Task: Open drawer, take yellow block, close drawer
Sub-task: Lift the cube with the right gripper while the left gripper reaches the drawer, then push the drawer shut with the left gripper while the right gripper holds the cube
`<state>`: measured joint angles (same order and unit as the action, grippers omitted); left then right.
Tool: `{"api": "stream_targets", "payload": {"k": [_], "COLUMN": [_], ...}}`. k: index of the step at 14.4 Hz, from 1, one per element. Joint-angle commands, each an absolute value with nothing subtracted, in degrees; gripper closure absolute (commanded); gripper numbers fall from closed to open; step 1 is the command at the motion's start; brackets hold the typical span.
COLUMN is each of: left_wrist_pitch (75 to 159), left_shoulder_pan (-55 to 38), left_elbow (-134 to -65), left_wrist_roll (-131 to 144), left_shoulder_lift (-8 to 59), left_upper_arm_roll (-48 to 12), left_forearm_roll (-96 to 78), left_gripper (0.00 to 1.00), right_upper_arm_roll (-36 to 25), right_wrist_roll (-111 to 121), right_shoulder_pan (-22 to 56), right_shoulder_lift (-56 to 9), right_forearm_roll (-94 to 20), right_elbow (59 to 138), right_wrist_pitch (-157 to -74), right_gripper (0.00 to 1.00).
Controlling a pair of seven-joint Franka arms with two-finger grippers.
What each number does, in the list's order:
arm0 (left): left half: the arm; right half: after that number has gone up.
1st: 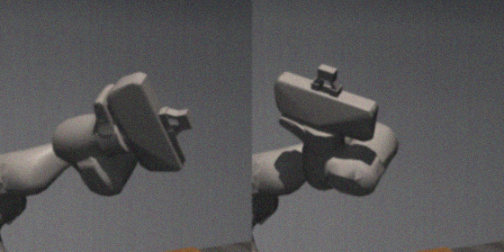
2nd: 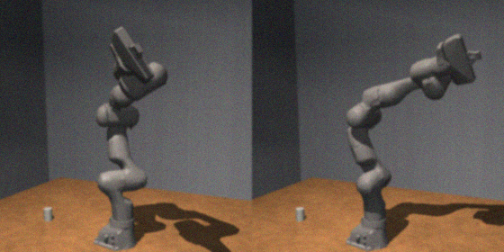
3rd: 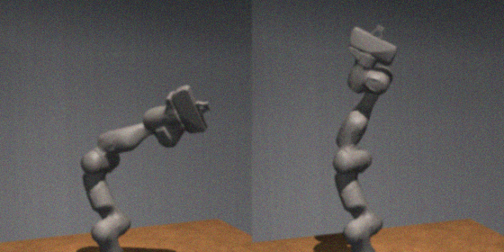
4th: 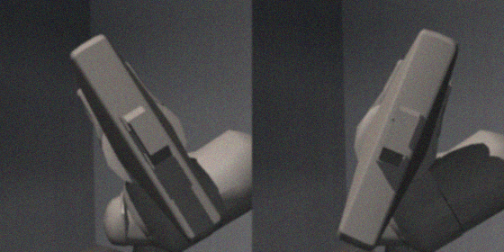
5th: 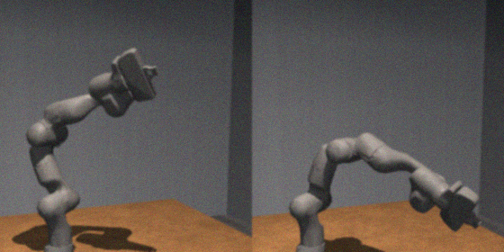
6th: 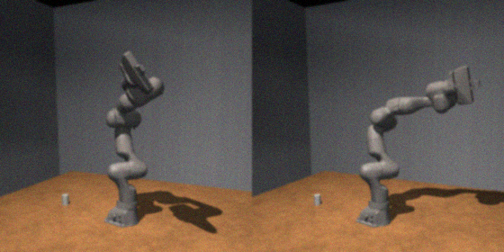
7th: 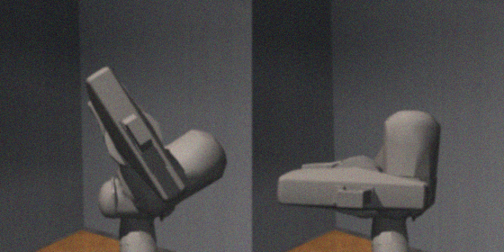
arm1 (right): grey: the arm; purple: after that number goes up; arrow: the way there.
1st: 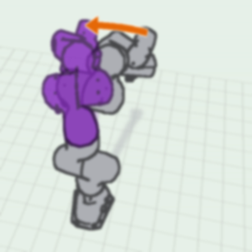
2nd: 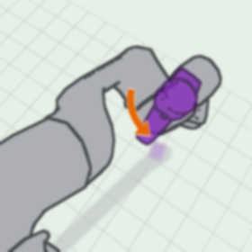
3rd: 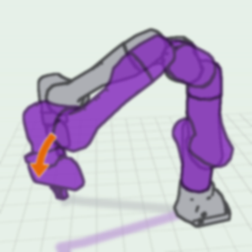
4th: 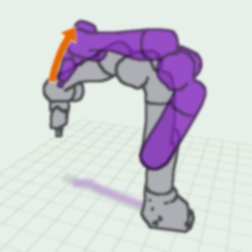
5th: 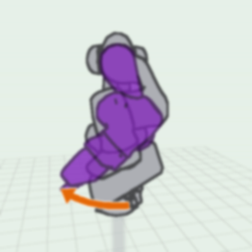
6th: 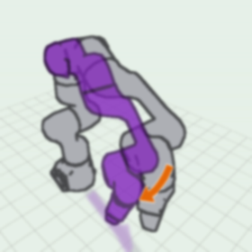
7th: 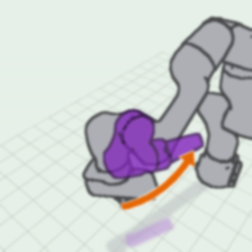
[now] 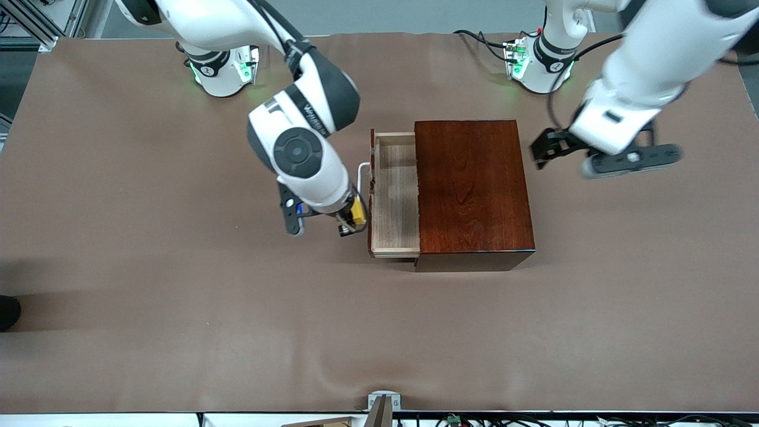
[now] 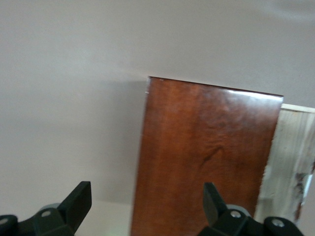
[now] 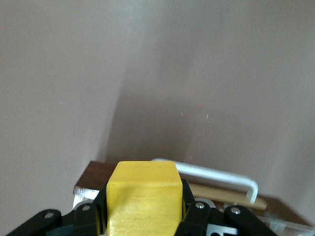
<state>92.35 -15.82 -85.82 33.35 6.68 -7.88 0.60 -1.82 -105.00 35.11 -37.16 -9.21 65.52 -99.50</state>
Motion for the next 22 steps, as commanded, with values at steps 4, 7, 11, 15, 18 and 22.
{"api": "stream_targets", "payload": {"k": [4,7,11,15,18,22], "left_wrist_pitch": [95.2,99.5,100.5,107.1,113.7,118.8], "left_shoulder_pan": [-22.0,-25.4,-31.1,-37.9,-42.6,-50.3], "left_elbow": [-80.5,-78.8,-75.2,-73.9,-72.7,-70.6], "left_wrist_roll": [43.7,52.3,58.7,69.8,76.4,83.7], "left_shoulder_lift": [13.8,18.2,23.6,28.6,33.4,38.9], "left_upper_arm_roll": [-7.9,-7.9,-7.3,-7.0,-6.0,-1.3], "left_forearm_roll": [0.2,0.2,0.3,2.1,6.0,6.9], "left_gripper": [0.0,0.0,0.0,0.0,0.0,0.0], "right_upper_arm_roll": [-1.5,-1.6,-1.6,-1.6,-1.6,-1.6], "right_wrist_roll": [-90.6,-81.8,-70.1,-62.8,-56.2,-45.8], "right_shoulder_pan": [29.5,26.3,22.0,21.7,19.9,16.5], "right_shoulder_lift": [-34.6,-34.2,-33.1,-31.0,-28.6,-25.1], "right_forearm_roll": [-9.5,-9.4,-8.1,-4.4,-4.2,-4.0], "right_elbow": [66.7,68.3,72.2,76.8,82.6,89.3], "right_wrist_pitch": [-95.1,-94.1,-94.7,-95.9,-99.1,-101.8], "right_gripper": [1.0,1.0,1.0,1.0,1.0,1.0]}}
